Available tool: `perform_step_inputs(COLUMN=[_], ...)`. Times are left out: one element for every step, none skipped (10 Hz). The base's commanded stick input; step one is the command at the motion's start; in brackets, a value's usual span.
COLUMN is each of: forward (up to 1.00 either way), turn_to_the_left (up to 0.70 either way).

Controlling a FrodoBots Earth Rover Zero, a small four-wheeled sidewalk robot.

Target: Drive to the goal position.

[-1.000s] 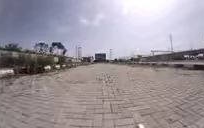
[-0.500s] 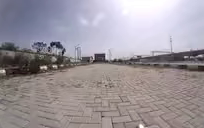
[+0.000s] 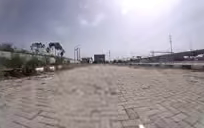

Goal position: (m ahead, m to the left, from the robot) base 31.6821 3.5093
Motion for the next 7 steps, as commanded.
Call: perform_step_inputs(forward=[1.00, 1.00, 1.00, 1.00, 1.00, 1.00, 1.00], turn_to_the_left=[0.00, 0.00, 0.00, 0.00, 0.00, 0.00, 0.00])
